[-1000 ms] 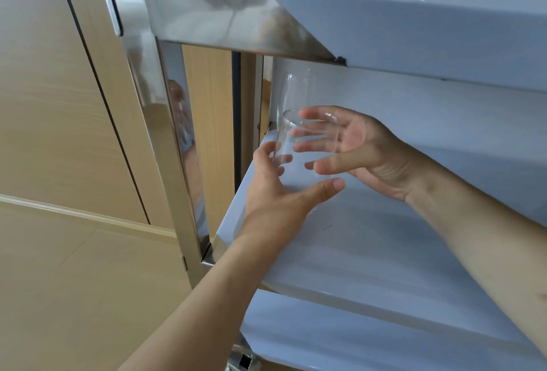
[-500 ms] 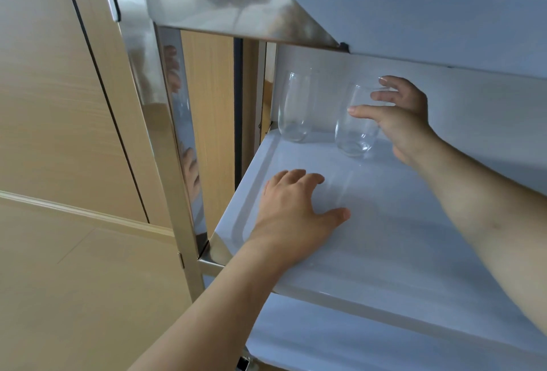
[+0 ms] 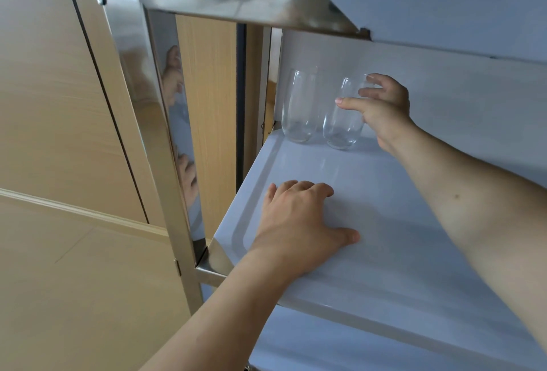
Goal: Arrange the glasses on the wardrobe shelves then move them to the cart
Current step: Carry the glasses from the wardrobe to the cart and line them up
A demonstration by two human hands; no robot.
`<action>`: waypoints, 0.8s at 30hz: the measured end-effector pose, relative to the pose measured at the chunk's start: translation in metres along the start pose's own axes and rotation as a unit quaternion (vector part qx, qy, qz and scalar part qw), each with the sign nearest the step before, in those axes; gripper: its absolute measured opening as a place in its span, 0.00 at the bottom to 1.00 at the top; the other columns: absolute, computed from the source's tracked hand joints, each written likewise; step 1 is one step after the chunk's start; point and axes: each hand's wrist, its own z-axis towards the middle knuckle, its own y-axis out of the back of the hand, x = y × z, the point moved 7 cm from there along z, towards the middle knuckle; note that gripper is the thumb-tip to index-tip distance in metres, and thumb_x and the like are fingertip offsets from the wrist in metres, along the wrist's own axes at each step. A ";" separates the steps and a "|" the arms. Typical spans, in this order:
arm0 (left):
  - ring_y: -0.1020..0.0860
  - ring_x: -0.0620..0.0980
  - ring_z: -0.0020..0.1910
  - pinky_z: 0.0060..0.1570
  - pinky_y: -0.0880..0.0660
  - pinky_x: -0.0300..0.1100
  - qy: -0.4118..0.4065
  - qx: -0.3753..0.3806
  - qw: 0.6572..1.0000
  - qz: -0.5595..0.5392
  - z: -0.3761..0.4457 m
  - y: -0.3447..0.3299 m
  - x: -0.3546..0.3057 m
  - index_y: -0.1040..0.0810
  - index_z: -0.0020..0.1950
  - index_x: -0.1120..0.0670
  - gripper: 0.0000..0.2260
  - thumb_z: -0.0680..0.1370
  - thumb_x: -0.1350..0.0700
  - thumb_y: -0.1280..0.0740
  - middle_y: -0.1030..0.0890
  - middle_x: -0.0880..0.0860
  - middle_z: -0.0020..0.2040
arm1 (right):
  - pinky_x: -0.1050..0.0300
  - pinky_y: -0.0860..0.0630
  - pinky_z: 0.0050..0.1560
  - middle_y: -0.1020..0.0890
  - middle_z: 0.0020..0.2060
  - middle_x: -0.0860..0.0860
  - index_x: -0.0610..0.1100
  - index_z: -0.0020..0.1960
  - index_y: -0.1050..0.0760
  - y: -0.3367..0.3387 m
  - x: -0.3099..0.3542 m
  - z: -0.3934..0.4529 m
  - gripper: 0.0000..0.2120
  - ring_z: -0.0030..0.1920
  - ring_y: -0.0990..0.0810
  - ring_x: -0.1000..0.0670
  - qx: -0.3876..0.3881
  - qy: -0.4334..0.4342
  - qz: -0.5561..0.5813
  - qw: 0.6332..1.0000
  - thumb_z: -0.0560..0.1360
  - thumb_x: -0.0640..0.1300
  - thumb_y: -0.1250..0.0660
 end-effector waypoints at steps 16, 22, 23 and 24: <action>0.35 0.46 0.73 0.78 0.50 0.49 0.001 0.002 1.000 -0.006 0.002 -0.001 0.001 0.26 0.70 0.44 0.32 0.70 0.34 0.26 0.25 0.44 0.69 | 0.57 0.30 0.59 0.28 0.67 0.51 0.55 0.77 0.38 0.003 -0.011 -0.017 0.52 0.63 0.26 0.52 0.038 -0.028 -0.076 0.996 0.59 0.59 0.16; 0.35 0.48 0.74 0.77 0.46 0.52 0.008 0.017 1.000 0.003 0.003 -0.001 0.002 0.25 0.70 0.45 0.32 0.70 0.34 0.27 0.26 0.44 0.70 | 0.51 0.30 0.70 0.28 0.71 0.47 0.50 0.74 0.33 0.028 -0.018 -0.063 0.44 0.71 0.29 0.46 0.044 -0.009 -0.193 0.980 0.65 0.60 0.19; 0.35 0.48 0.74 0.77 0.46 0.53 0.008 0.017 1.000 0.006 0.003 -0.001 0.002 0.25 0.70 0.46 0.31 0.71 0.34 0.27 0.25 0.44 0.70 | 0.53 0.31 0.69 0.26 0.70 0.47 0.50 0.74 0.32 0.032 -0.015 -0.071 0.41 0.71 0.28 0.45 0.041 0.002 -0.202 0.978 0.66 0.59 0.20; 0.35 0.49 0.74 0.77 0.45 0.53 0.010 0.018 1.000 0.008 0.003 -0.001 0.002 0.24 0.70 0.46 0.31 0.71 0.34 0.27 0.25 0.44 0.69 | 0.55 0.31 0.69 0.26 0.70 0.47 0.49 0.73 0.31 0.037 -0.012 -0.079 0.39 0.71 0.28 0.45 0.040 0.014 -0.209 0.977 0.68 0.58 0.21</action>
